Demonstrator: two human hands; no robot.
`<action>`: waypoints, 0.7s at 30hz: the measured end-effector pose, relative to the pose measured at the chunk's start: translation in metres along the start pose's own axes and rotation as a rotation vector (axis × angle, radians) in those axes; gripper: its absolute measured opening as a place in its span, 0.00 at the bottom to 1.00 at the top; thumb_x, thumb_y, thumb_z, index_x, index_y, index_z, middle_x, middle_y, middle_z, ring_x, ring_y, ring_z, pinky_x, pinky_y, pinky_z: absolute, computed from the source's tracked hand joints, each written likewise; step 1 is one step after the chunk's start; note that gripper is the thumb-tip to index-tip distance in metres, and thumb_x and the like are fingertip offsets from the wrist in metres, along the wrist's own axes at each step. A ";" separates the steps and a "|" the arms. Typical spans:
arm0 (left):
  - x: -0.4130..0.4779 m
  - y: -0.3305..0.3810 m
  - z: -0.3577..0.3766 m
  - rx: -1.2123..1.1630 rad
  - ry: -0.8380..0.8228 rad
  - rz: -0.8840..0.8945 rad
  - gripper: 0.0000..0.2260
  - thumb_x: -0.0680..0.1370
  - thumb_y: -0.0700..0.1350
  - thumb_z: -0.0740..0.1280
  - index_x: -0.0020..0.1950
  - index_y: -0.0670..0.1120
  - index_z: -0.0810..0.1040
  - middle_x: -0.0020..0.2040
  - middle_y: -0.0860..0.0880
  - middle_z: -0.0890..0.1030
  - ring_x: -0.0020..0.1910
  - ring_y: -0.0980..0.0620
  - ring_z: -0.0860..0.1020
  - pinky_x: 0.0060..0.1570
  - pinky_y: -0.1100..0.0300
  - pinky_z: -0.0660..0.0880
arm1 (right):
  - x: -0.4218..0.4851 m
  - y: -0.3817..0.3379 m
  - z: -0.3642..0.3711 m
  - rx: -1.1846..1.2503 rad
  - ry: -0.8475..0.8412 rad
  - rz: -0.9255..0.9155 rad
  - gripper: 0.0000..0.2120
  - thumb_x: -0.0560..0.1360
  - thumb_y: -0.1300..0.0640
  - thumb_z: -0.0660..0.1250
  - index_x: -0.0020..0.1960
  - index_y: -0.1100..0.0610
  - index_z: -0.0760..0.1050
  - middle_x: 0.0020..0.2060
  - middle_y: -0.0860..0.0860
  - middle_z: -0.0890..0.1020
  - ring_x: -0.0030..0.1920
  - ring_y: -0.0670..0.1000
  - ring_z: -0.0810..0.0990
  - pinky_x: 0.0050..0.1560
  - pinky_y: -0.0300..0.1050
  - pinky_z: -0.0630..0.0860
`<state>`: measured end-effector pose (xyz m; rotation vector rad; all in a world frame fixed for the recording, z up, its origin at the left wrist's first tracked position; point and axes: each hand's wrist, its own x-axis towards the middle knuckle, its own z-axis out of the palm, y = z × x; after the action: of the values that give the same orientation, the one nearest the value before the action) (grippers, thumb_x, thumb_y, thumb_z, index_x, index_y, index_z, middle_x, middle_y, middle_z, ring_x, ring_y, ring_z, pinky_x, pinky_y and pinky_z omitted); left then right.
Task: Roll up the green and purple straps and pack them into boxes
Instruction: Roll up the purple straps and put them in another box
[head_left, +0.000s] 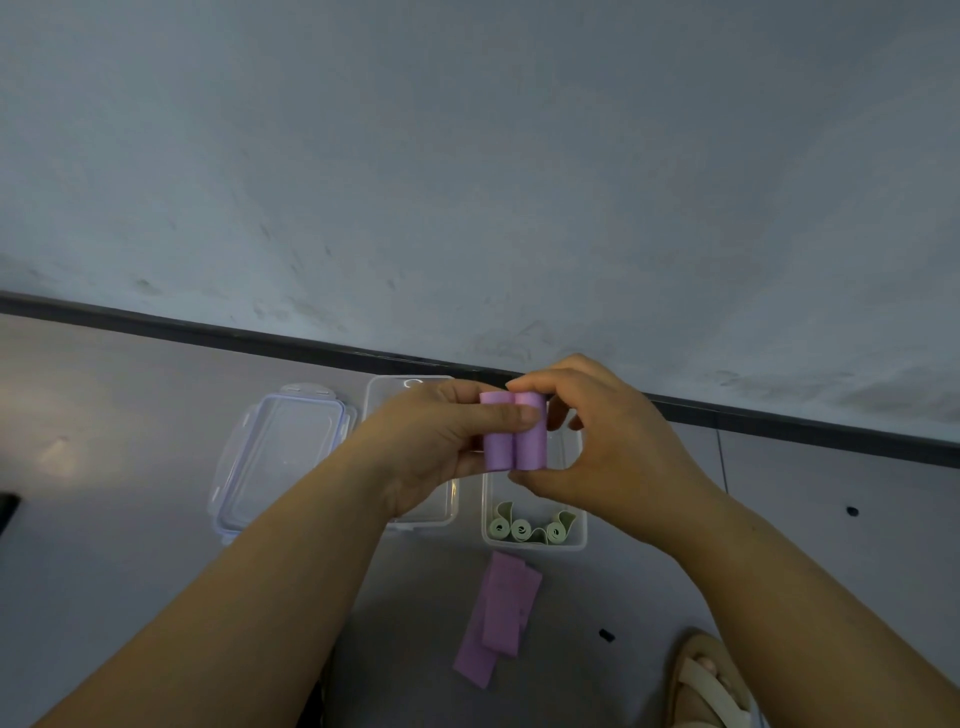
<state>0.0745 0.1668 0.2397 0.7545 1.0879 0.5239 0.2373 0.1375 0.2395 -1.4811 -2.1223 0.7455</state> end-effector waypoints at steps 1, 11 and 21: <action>0.000 0.000 0.000 0.004 0.004 -0.003 0.19 0.62 0.42 0.71 0.52 0.40 0.80 0.46 0.44 0.84 0.43 0.51 0.83 0.41 0.60 0.81 | 0.000 0.000 0.000 -0.006 0.003 0.001 0.24 0.65 0.51 0.75 0.59 0.46 0.73 0.45 0.36 0.69 0.44 0.39 0.72 0.44 0.33 0.72; 0.001 -0.002 0.001 0.004 0.055 0.006 0.18 0.61 0.43 0.72 0.50 0.40 0.80 0.43 0.45 0.85 0.40 0.52 0.84 0.37 0.62 0.80 | 0.002 0.000 0.003 0.021 -0.040 0.043 0.30 0.66 0.49 0.74 0.65 0.47 0.68 0.49 0.36 0.67 0.46 0.36 0.71 0.46 0.30 0.69; -0.002 0.002 -0.002 -0.116 -0.034 0.012 0.10 0.70 0.36 0.67 0.51 0.38 0.79 0.50 0.40 0.83 0.47 0.47 0.83 0.43 0.57 0.82 | 0.003 -0.002 -0.003 0.202 -0.088 0.082 0.29 0.63 0.51 0.77 0.58 0.40 0.66 0.51 0.35 0.71 0.51 0.38 0.72 0.50 0.31 0.73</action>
<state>0.0721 0.1675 0.2423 0.6662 1.0127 0.5778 0.2372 0.1409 0.2431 -1.4578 -1.9908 1.0398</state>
